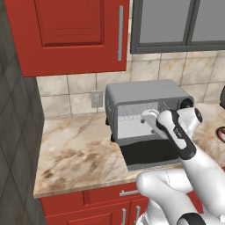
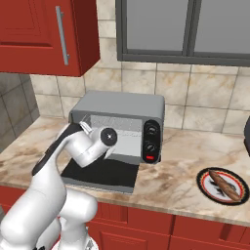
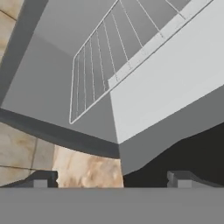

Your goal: Pull the toaster oven rack outwards. Pick up the baguette from the plate and place it on the toaster oven rack. Close the toaster oven door fully and set the temperature to the lowest setting.

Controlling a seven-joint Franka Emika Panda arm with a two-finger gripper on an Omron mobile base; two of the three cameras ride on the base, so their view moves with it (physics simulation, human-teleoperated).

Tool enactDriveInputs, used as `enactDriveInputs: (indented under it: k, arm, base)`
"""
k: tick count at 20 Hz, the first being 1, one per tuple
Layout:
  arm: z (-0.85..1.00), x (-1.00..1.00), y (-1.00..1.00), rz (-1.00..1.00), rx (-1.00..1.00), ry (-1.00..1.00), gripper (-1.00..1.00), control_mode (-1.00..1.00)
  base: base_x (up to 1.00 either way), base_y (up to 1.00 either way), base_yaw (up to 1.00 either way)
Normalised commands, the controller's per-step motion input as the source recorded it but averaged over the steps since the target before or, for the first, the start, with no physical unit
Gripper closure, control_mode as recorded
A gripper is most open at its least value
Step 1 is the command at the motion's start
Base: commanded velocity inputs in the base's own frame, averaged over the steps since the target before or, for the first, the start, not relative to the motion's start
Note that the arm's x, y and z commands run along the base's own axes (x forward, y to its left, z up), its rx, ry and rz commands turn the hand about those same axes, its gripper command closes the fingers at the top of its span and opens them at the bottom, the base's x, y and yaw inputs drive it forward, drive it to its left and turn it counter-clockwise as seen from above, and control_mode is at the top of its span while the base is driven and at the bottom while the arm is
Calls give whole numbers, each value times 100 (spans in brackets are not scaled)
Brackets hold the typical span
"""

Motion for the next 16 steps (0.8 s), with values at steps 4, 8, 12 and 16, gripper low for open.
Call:
enactDriveInputs:
  k: [4,8,12,16]
  arm:
    - [0,28,-2,0,6,-11,-100,-100]
    - [0,27,-2,-3,11,-9,-100,-100]
    - [0,17,-10,-5,15,-6,-100,-100]
    - [0,1,-18,-2,23,-3,-100,-100]
  base:
    - [0,0,0]
    - [0,0,0]
    - [0,0,0]
    - [0,0,0]
